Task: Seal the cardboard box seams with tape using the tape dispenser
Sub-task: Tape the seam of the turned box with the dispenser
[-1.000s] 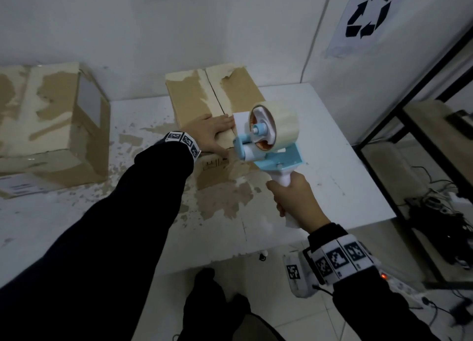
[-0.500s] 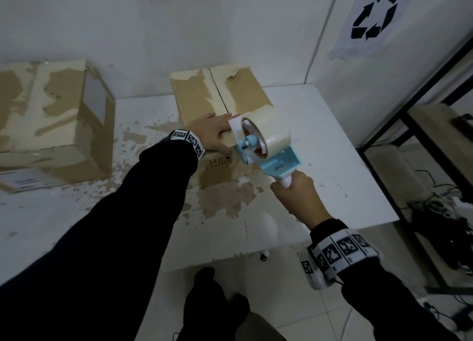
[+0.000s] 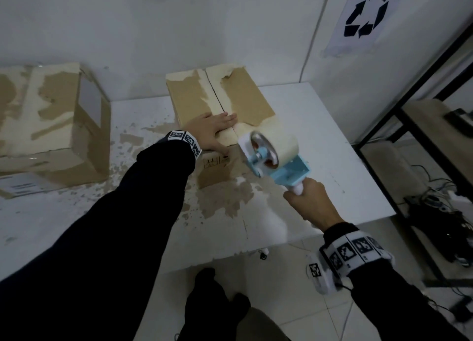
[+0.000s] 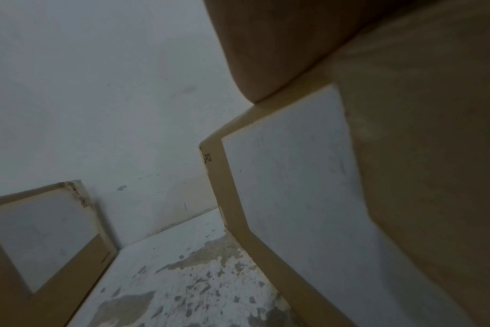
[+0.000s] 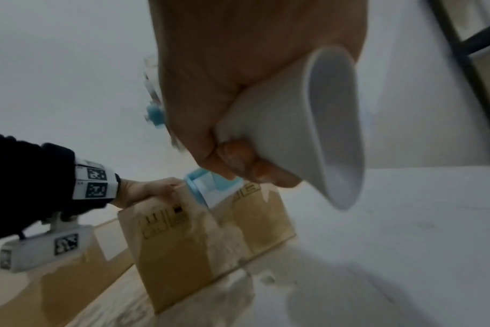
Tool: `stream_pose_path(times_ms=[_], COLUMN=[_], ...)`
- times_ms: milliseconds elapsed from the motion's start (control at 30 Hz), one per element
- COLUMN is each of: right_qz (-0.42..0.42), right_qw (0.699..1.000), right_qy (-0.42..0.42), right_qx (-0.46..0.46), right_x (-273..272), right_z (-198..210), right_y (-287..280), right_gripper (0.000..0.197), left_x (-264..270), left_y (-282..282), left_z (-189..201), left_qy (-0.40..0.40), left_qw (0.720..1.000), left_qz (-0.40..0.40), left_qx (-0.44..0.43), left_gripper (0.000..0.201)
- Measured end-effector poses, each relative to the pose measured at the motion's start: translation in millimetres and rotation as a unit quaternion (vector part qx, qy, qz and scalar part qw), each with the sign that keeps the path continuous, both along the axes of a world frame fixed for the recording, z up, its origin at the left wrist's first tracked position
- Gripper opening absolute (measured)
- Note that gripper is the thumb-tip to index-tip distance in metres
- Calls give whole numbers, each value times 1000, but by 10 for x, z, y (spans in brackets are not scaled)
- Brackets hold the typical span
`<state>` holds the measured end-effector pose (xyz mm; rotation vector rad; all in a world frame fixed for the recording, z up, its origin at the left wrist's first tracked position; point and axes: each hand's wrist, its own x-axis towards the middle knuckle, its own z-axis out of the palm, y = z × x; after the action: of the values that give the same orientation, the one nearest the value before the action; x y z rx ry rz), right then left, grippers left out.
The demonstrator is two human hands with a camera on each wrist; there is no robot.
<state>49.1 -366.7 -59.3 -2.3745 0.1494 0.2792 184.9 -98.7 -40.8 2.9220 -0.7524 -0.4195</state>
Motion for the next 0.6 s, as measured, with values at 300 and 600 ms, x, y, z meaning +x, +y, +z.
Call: stream_pose_path(times_ms=[300,600], right_qz=[-133,-356], right_qw=[989,766], right_qy=[25,174], right_qx=[65,506], right_x=[-285,455], right_z=[-367,-618], right_y=[-315,-357], right_gripper=[26,22], left_x=[90,76], left_y=[12,56], left_z=[-97,-204], left_qy=[-13,-39], left_qw=[1000,999], left_qz=[-23,-32], left_qx=[15,14], left_gripper=[117,125])
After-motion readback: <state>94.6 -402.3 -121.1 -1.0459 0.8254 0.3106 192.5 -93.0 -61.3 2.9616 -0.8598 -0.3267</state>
